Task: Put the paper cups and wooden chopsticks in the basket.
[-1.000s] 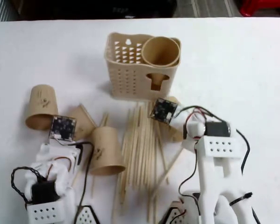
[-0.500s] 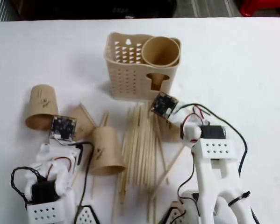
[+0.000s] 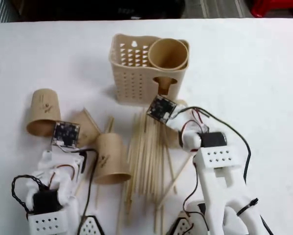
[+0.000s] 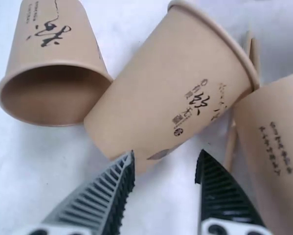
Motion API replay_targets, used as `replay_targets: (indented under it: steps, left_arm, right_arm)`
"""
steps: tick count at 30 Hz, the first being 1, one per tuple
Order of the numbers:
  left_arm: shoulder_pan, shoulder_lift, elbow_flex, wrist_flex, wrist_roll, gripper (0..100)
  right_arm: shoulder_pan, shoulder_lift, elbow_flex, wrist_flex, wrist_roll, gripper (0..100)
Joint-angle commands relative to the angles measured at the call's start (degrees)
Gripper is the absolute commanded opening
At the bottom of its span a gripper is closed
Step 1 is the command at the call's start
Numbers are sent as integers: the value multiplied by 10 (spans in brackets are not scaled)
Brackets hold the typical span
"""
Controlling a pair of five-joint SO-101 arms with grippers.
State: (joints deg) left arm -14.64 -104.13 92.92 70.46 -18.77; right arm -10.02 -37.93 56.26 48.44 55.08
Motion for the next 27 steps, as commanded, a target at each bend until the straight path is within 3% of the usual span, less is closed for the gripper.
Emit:
replay_targets:
  steps: [1, 11, 15, 27]
  left_arm:
    - [-4, -1, -3, -4, 0, 214]
    - [-4, -1, -3, -4, 0, 214]
    - [-4, -1, -3, -4, -2, 214]
    - [-4, -1, -3, -4, -4, 214]
  right_arm:
    - [-5, -7, -4, -29, -5, 152]
    - [-12, -7, 25, -98, -4, 97]
    - [-15, -13, 10, -102, -11, 16]
    - [-11, -13, -178, 132, -167, 20]
